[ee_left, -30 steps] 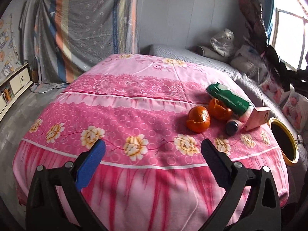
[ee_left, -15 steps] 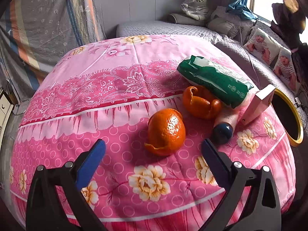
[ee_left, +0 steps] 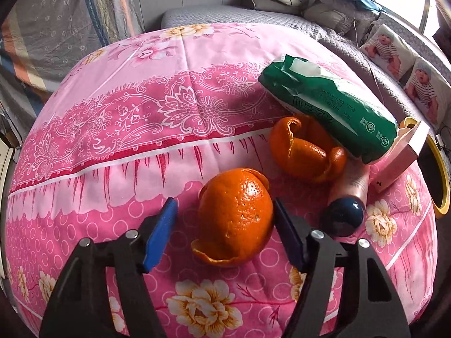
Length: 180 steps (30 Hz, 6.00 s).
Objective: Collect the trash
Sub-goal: 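Grasp the peeled orange with the left gripper while the right gripper holds the bag, then carry the orange and black bag over the bin and open both grippers, then grasp the pink toothpaste box with the right gripper, then grasp the green-white wipes pack with the left gripper while the right gripper holds the box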
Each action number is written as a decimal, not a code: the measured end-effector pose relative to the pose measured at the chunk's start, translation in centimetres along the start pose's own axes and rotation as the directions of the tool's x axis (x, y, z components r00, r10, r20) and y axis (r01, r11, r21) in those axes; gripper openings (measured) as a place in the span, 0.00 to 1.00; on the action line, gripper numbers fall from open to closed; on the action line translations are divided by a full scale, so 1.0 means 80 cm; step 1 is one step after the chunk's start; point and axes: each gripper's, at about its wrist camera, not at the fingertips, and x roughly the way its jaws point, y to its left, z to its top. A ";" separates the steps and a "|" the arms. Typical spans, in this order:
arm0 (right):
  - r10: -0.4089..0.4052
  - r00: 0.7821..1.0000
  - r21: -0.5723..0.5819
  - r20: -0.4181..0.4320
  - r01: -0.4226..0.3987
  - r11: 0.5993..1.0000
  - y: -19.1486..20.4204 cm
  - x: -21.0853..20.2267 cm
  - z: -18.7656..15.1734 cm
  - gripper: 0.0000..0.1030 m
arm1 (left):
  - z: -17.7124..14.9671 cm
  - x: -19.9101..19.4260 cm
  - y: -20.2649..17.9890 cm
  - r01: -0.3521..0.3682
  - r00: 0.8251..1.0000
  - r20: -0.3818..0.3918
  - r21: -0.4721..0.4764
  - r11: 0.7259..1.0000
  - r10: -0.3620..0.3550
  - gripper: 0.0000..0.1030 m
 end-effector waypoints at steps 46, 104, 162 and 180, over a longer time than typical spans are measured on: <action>-0.147 0.979 0.083 0.139 0.137 0.987 -0.038 -0.096 -0.014 0.14 | 0.009 -0.183 -0.127 0.114 0.916 0.375 0.087 0.990 -0.139 0.37; -0.562 0.801 0.515 0.207 0.399 0.759 -0.251 -0.228 -0.099 0.43 | 0.093 -0.020 -0.423 0.373 0.891 0.179 0.235 0.898 -0.417 0.92; -0.295 0.900 -0.733 -0.320 -0.038 0.680 0.002 0.162 -0.026 0.29 | -0.051 -0.160 0.001 0.132 0.965 0.253 -0.247 0.960 -0.067 0.92; -0.013 0.980 -0.438 -0.199 -0.077 0.895 -0.027 0.066 -0.008 0.18 | -0.031 -0.158 -0.028 0.120 0.976 0.204 -0.210 0.970 -0.076 0.92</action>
